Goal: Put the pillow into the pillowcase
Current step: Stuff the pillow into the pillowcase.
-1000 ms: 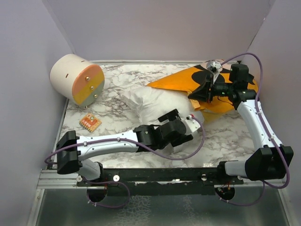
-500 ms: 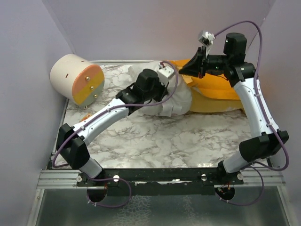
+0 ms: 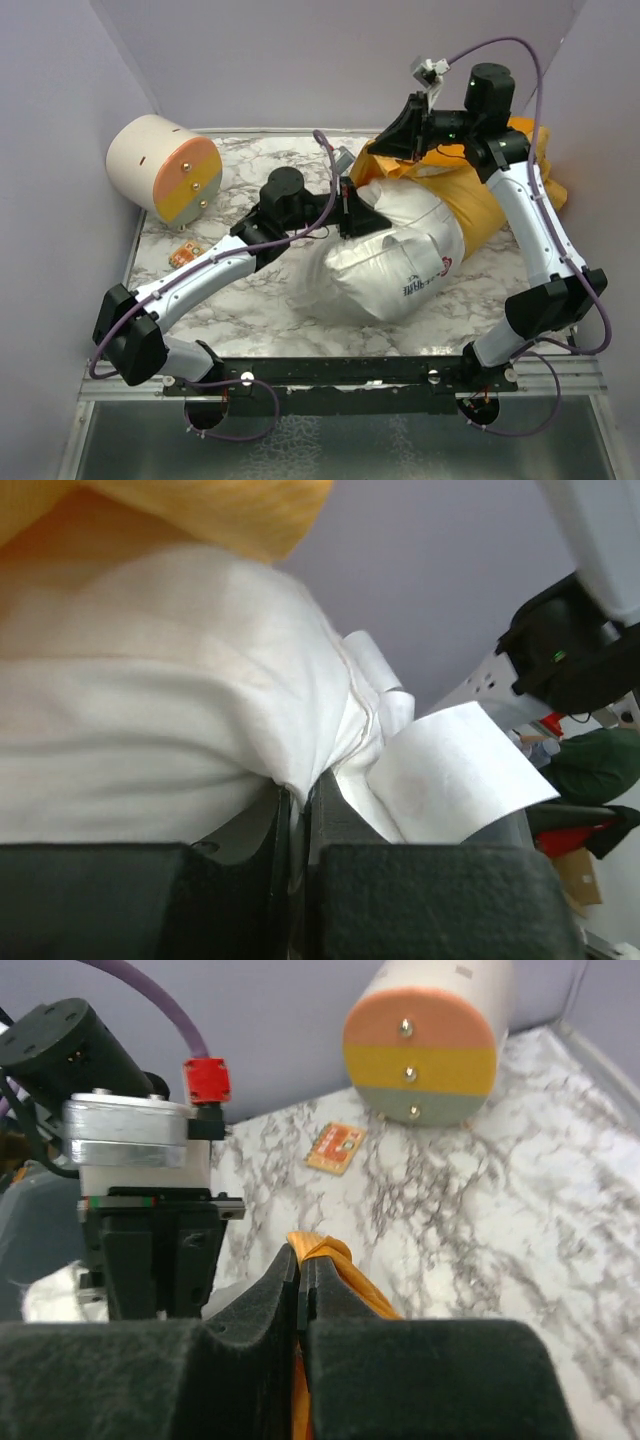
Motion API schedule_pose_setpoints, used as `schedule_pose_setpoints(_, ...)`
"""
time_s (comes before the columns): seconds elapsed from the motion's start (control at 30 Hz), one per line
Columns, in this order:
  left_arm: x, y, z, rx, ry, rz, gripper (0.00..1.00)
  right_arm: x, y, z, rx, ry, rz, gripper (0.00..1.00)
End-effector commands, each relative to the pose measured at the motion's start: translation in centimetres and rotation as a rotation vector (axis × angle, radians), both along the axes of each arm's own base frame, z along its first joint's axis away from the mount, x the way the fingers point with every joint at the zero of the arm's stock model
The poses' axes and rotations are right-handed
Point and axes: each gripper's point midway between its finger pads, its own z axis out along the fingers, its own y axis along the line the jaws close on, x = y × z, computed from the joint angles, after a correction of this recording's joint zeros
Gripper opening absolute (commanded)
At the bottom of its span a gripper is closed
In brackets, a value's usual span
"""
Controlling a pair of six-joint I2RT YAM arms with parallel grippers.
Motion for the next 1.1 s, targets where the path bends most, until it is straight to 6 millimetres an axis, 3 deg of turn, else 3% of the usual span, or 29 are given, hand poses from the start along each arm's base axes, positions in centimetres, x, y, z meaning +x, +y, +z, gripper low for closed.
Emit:
schedule_pose_setpoints(0.0, 2.6, 2.9, -4.2, -0.099, 0.168, 0.064, 0.0, 0.9, 1.2, -3.8, -0.022, -0.008, 0.042, 0.0)
schedule_pose_setpoints(0.1, 5.0, 6.2, -8.6, -0.103, 0.276, 0.181, 0.0, 0.4, 1.2, -6.4, -0.032, 0.022, 0.074, 0.03)
schedule_pose_setpoints(0.17, 6.4, 8.0, -11.4, -0.08, 0.316, 0.258, 0.0, -0.5, 1.1, -6.7, -0.023, 0.021, 0.109, 0.15)
schedule_pose_setpoints(0.27, 8.0, 10.0, -14.1, -0.076, 0.358, 0.323, 0.0, -1.7, 0.8, -5.2, -0.025, -0.042, 0.138, 0.39)
schedule_pose_setpoints(0.43, 9.4, 11.7, -15.9, -0.072, 0.359, 0.357, 0.0, -4.5, -1.4, -1.8, -0.057, -0.227, 0.081, 0.79)
schedule_pose_setpoints(0.53, 9.6, 12.0, -16.2, -0.059, 0.339, 0.356, 0.0, -4.9, -4.3, -2.9, -0.102, -0.289, -0.054, 0.89)
schedule_pose_setpoints(0.77, 9.1, 12.0, -16.3, -0.044, 0.309, 0.322, 0.0, 0.0, -11.5, -12.6, -0.38, -0.245, -0.545, 0.89)
schedule_pose_setpoints(0.87, 8.9, 11.9, -16.1, -0.046, 0.303, 0.309, 0.0, 1.2, -13.7, -14.4, -0.439, -0.243, -0.677, 0.83)
schedule_pose_setpoints(1.07, 8.5, 11.9, -16.0, -0.046, 0.301, 0.303, 0.0, 2.6, -14.8, -16.3, -0.471, -0.235, -0.749, 0.58)
